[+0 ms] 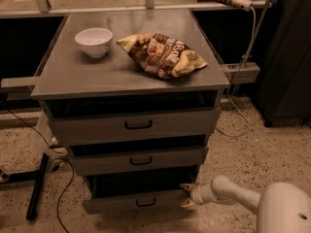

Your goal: Open bottom drawer

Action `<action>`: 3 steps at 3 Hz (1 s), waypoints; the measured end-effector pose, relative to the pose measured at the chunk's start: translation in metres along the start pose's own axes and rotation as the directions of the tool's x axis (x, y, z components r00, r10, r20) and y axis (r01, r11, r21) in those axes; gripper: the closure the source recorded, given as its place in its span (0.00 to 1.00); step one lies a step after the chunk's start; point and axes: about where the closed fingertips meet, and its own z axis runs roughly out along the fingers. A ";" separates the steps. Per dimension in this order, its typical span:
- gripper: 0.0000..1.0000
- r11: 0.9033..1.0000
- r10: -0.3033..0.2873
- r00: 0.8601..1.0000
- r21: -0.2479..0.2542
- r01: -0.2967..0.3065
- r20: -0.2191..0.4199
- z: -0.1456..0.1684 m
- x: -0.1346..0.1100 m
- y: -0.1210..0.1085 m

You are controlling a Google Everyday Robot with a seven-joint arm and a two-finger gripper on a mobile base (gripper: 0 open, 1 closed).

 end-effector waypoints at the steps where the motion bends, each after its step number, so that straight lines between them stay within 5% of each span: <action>1: 0.08 1.000 0.022 1.000 -0.019 -0.022 -0.006 0.006 0.009 0.006; 3: 0.53 0.997 0.050 0.999 -0.051 -0.051 -0.014 0.004 0.011 0.014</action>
Offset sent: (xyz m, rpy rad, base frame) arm -0.0513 -0.0397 -0.1041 -0.0387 0.2477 -0.0570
